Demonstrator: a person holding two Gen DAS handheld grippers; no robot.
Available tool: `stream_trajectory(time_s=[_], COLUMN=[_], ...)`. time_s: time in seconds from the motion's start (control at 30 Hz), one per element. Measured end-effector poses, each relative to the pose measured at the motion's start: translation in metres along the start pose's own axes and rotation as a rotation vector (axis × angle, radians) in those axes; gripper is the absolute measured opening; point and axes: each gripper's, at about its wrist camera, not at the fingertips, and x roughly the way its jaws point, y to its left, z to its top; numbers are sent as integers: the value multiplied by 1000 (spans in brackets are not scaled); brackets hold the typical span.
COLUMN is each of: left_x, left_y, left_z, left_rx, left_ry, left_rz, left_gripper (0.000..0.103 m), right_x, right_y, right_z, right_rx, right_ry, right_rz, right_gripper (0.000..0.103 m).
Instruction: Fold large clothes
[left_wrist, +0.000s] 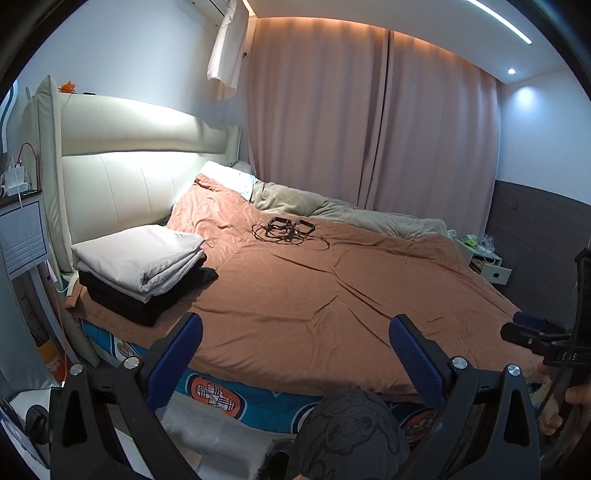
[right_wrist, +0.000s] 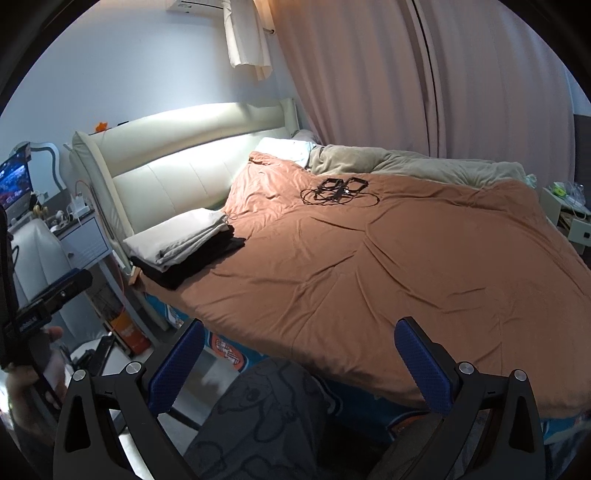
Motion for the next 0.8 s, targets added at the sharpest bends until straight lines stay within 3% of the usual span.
stream_trajectory(time_s=[0.8], left_x=[2], left_y=[-12], left_z=[0], left_rx=[-14], left_ry=[2], left_rz=[3], left_gripper=[103], right_x=[0], right_y=[-16], right_z=[-3], right_rx=[63], right_ry=[-2], right_rz=[-17], right_gripper=[103])
